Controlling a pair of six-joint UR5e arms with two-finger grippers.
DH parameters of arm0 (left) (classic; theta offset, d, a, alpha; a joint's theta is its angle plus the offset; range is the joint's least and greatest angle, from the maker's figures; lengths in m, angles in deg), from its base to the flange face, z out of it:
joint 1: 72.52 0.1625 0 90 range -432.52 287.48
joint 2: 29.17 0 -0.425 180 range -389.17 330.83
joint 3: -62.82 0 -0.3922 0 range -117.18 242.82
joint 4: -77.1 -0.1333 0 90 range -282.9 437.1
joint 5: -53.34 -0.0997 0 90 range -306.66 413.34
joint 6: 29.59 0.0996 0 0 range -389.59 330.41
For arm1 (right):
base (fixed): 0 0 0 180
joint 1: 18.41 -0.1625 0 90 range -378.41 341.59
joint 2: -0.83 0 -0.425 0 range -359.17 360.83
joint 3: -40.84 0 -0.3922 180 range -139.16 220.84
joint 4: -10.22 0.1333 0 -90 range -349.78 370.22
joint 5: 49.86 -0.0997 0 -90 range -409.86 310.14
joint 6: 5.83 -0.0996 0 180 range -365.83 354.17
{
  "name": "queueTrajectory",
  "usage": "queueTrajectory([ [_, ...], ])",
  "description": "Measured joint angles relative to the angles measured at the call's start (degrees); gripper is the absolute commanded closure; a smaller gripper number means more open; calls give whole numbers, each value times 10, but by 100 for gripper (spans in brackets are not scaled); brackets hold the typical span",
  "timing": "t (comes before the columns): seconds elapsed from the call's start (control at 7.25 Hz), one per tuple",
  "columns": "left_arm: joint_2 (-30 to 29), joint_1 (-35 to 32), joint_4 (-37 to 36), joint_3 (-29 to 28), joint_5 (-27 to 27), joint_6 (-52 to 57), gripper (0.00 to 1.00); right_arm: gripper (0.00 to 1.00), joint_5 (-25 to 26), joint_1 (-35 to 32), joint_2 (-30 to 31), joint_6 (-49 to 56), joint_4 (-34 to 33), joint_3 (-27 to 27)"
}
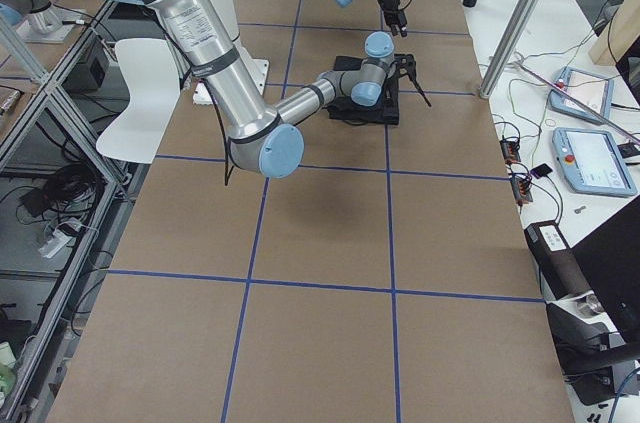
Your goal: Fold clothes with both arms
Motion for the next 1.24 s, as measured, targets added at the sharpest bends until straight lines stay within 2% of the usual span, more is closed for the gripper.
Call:
queueTrajectory([
  [0.41, 1, -1, 0, -2, 0, 11, 1, 40, 50, 32, 7, 47, 7, -9],
  [0.83, 1, -1, -1, -2, 0, 11, 1, 63, 75, 51, 17, 101, 8, -5],
  [1.24, 1, -1, -1, -2, 0, 11, 1, 62, 89, 60, 18, 105, 8, -3],
])
